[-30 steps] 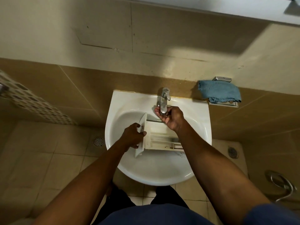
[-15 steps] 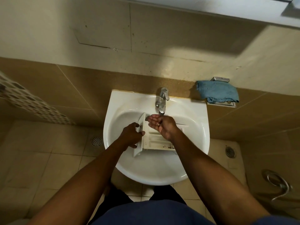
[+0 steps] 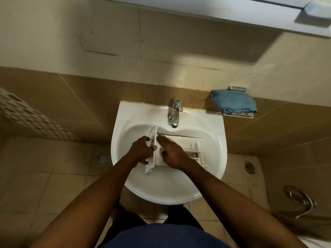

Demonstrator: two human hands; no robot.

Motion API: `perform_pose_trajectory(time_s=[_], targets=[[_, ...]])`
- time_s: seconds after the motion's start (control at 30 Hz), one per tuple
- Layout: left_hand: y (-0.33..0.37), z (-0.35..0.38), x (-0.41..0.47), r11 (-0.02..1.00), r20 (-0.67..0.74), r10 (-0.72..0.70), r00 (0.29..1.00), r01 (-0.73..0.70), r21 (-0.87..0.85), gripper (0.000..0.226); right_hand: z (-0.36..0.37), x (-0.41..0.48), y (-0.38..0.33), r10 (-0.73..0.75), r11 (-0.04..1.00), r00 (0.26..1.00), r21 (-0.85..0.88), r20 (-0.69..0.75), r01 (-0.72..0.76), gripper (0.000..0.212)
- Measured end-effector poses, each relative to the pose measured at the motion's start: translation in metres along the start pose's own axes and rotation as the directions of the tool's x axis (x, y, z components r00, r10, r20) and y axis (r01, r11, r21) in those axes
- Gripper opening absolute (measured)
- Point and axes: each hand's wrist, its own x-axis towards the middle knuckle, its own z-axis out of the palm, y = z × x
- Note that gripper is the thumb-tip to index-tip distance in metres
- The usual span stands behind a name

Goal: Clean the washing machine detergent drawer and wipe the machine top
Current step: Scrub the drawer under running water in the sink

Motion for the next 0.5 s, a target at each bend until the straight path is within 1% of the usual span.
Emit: perform_pose_trajectory(time_s=[0.07, 0.1, 0.2, 0.27, 0.3, 0.33, 0.4, 0.43, 0.5], targets=[[0.0, 0.001, -0.001, 1.0, -0.001, 0.004, 1.0, -0.004, -0.009, 0.056, 0.017, -0.007, 0.001, -0.077, 0.99, 0.995, -0.113, 0.064, 0.084, 0.074], [0.0, 0.001, -0.001, 1.0, -0.002, 0.004, 1.0, -0.004, -0.01, 0.057, 0.02, -0.012, 0.004, -0.094, 0.982, 0.992, -0.156, 0.082, 0.106, 0.075], [-0.002, 0.001, -0.002, 1.0, -0.005, 0.006, 1.0, -0.006, -0.004, 0.06, 0.004, -0.019, 0.01, -0.148, 0.96, 0.985, -0.228, 0.094, 0.166, 0.062], [-0.002, 0.001, -0.002, 1.0, -0.004, 0.006, 1.0, -0.006, -0.007, 0.06, -0.012, -0.012, 0.012, -0.121, 0.964, 0.992, -0.234, 0.046, 0.128, 0.05], [-0.001, 0.0, -0.002, 1.0, -0.003, 0.005, 1.0, -0.005, -0.009, 0.06, -0.018, -0.006, 0.012, -0.107, 0.969, 0.994, -0.221, 0.009, 0.106, 0.049], [-0.001, 0.0, -0.002, 1.0, -0.006, 0.002, 1.0, -0.002, -0.011, 0.06, -0.018, -0.001, 0.01, -0.1, 0.977, 0.995, -0.191, -0.017, 0.095, 0.051], [-0.002, 0.0, -0.002, 1.0, -0.016, -0.004, 1.0, 0.004, -0.019, 0.058, -0.008, 0.005, 0.008, -0.129, 0.98, 0.991, -0.149, 0.02, 0.131, 0.063], [-0.002, 0.001, -0.003, 1.0, -0.018, -0.006, 1.0, 0.005, -0.021, 0.058, 0.0, 0.004, 0.011, -0.155, 0.974, 0.986, -0.154, 0.063, 0.163, 0.07], [-0.001, 0.002, -0.004, 1.0, -0.016, -0.002, 1.0, 0.002, -0.016, 0.059, 0.009, -0.005, 0.021, -0.194, 0.947, 0.975, -0.24, 0.11, 0.215, 0.081]])
